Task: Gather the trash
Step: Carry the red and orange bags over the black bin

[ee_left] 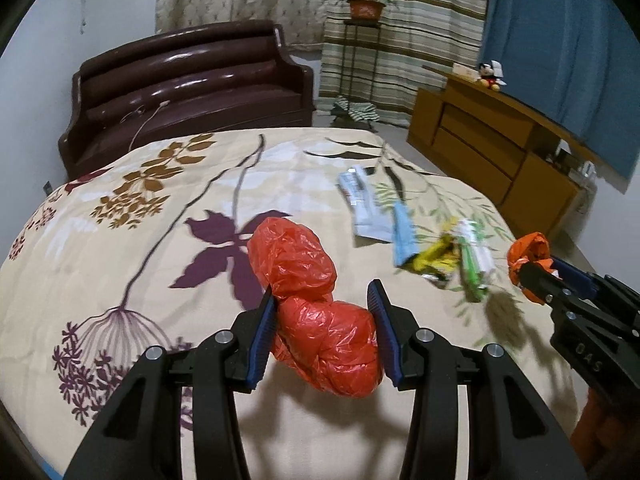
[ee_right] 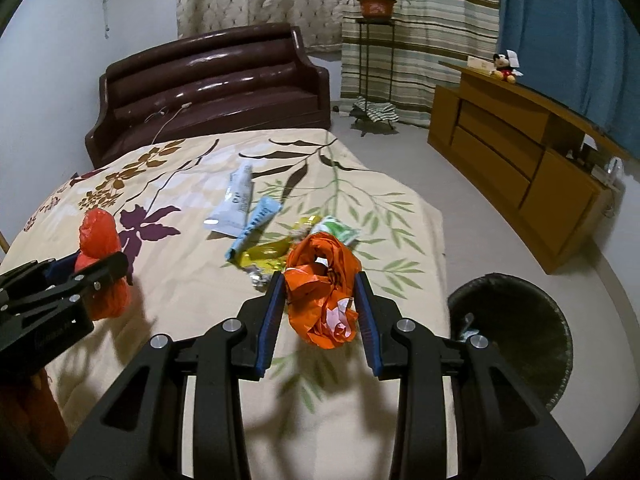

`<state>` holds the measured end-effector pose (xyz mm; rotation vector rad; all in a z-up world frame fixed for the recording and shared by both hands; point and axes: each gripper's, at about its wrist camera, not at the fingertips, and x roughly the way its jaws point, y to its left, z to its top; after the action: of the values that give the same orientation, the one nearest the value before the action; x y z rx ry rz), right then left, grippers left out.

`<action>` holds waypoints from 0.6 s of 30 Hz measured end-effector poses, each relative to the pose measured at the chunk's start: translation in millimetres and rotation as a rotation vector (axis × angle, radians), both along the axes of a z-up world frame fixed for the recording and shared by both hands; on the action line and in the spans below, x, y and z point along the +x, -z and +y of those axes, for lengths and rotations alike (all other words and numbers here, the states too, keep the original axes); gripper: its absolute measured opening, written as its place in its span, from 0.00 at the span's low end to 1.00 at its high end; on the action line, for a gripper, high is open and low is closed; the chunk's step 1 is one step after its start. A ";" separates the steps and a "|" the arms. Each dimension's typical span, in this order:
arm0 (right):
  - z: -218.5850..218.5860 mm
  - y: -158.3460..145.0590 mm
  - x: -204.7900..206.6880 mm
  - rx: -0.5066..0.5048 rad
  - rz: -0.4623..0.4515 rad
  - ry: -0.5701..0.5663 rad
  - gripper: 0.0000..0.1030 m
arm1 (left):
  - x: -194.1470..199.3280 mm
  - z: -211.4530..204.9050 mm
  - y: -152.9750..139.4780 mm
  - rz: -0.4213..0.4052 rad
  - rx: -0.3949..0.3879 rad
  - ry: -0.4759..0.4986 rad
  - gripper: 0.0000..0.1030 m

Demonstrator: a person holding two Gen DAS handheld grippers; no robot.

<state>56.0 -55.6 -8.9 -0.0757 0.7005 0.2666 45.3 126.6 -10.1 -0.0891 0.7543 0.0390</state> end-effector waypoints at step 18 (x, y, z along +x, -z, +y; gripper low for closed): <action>-90.6 3.5 -8.0 0.019 -0.009 0.145 0.33 | 7.5 -99.9 -3.8 -0.013 0.026 0.162 0.44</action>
<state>48.0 -146.2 -12.4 -0.0083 0.6908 0.1339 52.8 26.7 -6.4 -0.0032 0.7461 -0.1056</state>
